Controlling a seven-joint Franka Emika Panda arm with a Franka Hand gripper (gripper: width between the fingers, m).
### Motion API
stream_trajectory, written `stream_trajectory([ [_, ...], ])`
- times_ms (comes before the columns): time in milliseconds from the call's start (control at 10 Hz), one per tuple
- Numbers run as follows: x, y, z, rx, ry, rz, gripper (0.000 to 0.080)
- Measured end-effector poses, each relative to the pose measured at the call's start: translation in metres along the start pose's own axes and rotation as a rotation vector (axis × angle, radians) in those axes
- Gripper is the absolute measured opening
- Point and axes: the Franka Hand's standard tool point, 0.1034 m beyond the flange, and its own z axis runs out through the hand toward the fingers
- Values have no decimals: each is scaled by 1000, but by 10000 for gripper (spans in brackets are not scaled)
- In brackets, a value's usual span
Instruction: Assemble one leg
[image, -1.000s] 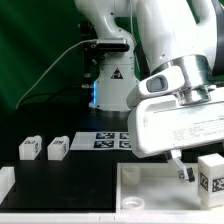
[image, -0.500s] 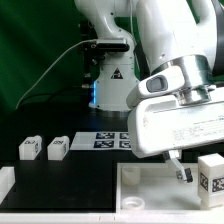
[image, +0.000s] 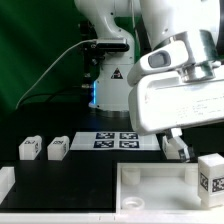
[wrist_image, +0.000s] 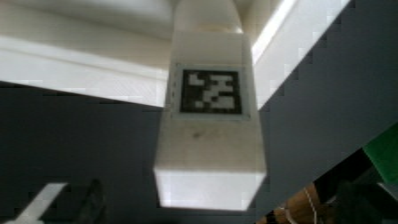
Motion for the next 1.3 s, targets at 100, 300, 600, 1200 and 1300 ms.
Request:
stream_trajectory([
  [100,0,1,1,11,-35,-3,649],
  [300,-7,8,8,30,-109,5,649],
  [600,-9,0,12,115,-401,71,649],
  [1200,-8,-20,14,171,-612,79,649],
  [1300,-8,-20,14,171,-612,79,649],
])
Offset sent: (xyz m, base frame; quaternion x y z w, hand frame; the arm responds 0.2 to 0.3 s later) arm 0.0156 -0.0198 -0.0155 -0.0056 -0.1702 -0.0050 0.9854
